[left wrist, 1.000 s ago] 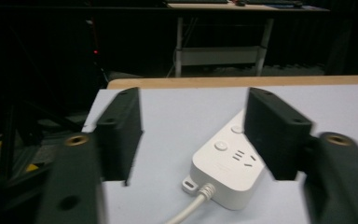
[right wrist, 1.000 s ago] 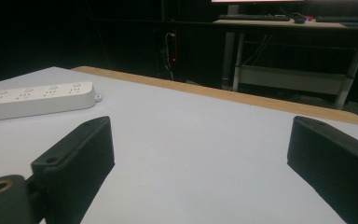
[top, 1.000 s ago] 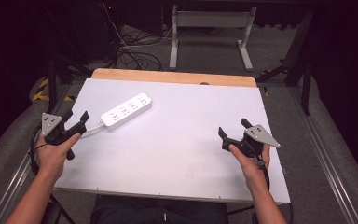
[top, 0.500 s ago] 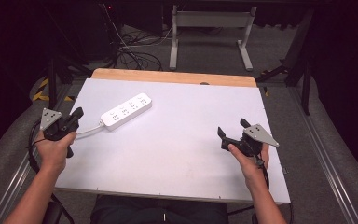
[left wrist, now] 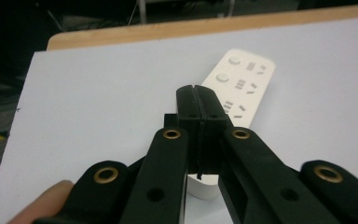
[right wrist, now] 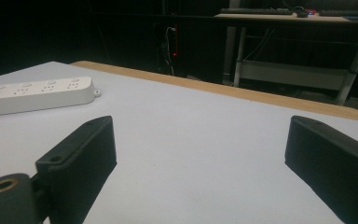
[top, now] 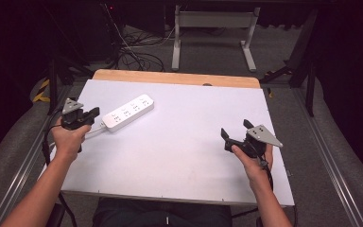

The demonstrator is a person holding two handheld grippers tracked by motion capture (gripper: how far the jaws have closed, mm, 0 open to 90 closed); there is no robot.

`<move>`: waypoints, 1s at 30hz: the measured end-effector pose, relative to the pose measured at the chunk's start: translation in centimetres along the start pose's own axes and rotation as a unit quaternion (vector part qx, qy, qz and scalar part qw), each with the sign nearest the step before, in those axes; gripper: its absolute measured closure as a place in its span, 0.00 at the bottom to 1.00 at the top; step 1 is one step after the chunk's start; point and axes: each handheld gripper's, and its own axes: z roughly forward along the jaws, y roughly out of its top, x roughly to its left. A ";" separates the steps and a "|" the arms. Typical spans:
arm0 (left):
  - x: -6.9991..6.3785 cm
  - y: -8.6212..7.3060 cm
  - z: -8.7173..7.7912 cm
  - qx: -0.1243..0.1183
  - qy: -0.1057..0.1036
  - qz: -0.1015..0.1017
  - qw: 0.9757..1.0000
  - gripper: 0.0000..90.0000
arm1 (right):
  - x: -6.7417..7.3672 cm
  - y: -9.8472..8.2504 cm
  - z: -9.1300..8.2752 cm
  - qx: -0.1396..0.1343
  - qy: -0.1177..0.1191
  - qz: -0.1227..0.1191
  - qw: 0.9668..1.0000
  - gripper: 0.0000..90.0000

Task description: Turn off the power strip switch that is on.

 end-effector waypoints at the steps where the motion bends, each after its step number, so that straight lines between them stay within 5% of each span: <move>1: -0.2 0.2 0.5 0.010 0.013 0.006 1.000 1.00 | 0.0 0.0 0.1 0.002 0.002 0.002 1.000 0.10; 4: -0.8 1.5 2.5 0.044 0.029 0.023 0.998 1.00 | 0.2 -0.1 0.3 0.007 0.009 0.001 1.000 0.11; 9: -0.9 2.9 4.6 0.095 0.016 0.031 0.995 1.00 | 0.5 0.1 0.5 0.007 0.017 -0.004 1.000 0.11; 11: -1.1 3.4 5.4 0.120 0.007 0.032 0.992 1.00 | 0.4 0.1 0.5 0.007 0.016 -0.002 1.000 0.11; 12: -1.3 3.6 6.1 0.146 0.003 0.036 0.989 1.00 | 0.4 0.1 0.6 0.008 0.016 -0.001 1.000 0.11; 14: -1.4 3.6 6.5 0.158 0.005 0.033 0.987 1.00 | 0.4 0.1 0.6 0.009 0.017 0.001 1.000 0.11; 16: -1.4 3.4 7.4 0.187 0.012 0.032 0.982 1.00 | 0.4 0.1 0.6 0.009 0.017 0.003 1.000 0.12; 22: -1.1 3.1 8.5 0.207 0.020 0.020 0.978 1.00 | 0.7 0.0 0.8 0.015 0.022 -0.003 1.000 0.12; 30: -0.9 2.8 9.0 0.203 0.012 0.016 0.979 1.00 | 0.6 -0.1 0.8 0.021 0.019 -0.002 1.000 0.12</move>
